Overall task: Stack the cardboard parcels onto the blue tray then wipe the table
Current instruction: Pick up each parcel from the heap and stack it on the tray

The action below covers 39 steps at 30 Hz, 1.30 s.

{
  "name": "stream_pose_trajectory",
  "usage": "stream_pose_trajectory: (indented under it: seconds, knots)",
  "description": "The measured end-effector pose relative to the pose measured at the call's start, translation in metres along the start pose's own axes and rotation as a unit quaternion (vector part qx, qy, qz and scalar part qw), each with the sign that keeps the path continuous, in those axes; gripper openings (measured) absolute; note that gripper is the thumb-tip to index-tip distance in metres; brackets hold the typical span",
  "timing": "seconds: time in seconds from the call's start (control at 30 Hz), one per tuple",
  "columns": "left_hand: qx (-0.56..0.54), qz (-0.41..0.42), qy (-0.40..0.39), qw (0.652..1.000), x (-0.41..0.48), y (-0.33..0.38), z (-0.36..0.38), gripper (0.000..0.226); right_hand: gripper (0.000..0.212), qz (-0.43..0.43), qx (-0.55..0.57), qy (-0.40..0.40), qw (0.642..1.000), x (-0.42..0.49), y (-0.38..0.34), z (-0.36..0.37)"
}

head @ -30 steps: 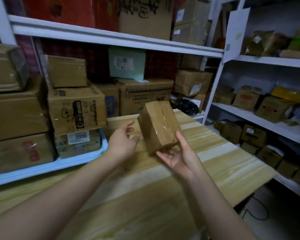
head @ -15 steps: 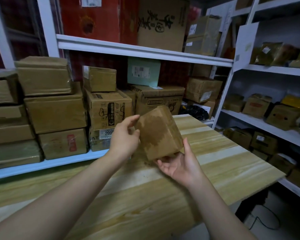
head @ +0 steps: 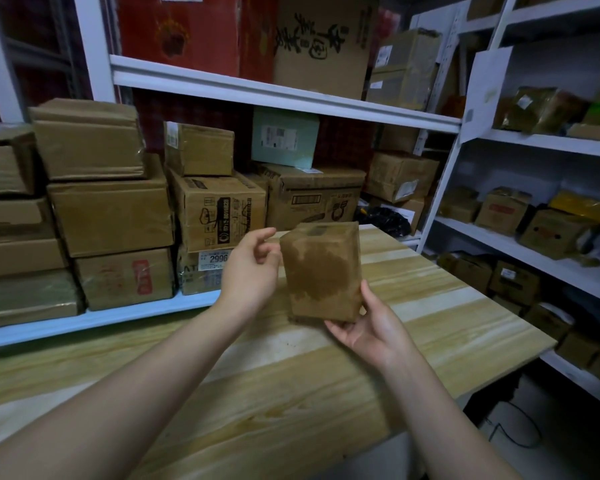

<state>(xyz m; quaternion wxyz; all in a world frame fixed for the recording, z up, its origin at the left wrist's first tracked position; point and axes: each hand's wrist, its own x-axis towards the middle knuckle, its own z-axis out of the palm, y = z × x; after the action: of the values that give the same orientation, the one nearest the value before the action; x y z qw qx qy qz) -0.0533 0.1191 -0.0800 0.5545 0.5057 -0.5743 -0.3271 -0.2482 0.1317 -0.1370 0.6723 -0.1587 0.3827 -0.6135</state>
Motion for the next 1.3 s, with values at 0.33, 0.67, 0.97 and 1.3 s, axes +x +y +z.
stream_pose_trajectory:
  seconds: [0.33, 0.67, 0.97, 1.3]
  knots:
    - [-0.001, 0.009, -0.019, 1.000, -0.001, 0.000, -0.004, 0.024, 0.030, -0.032, -0.057, 0.025, 0.998, 0.014, 0.012, 0.003]
    - [-0.005, 0.013, -0.018, 1.000, -0.003, -0.007, -0.001, 0.022, 0.042, -0.024, -0.029, -0.020, 0.999, 0.013, 0.005, -0.003]
    - [-0.009, 0.016, 0.001, 1.000, -0.003, -0.009, 0.002, 0.024, 0.054, -0.032, 0.002, -0.072, 0.997, 0.010, 0.003, -0.006]
    - [-0.048, -0.006, 0.036, 0.998, -0.008, -0.009, 0.000, 0.022, 0.030, -0.016, 0.023, -0.082, 0.996, 0.003, 0.008, -0.002]
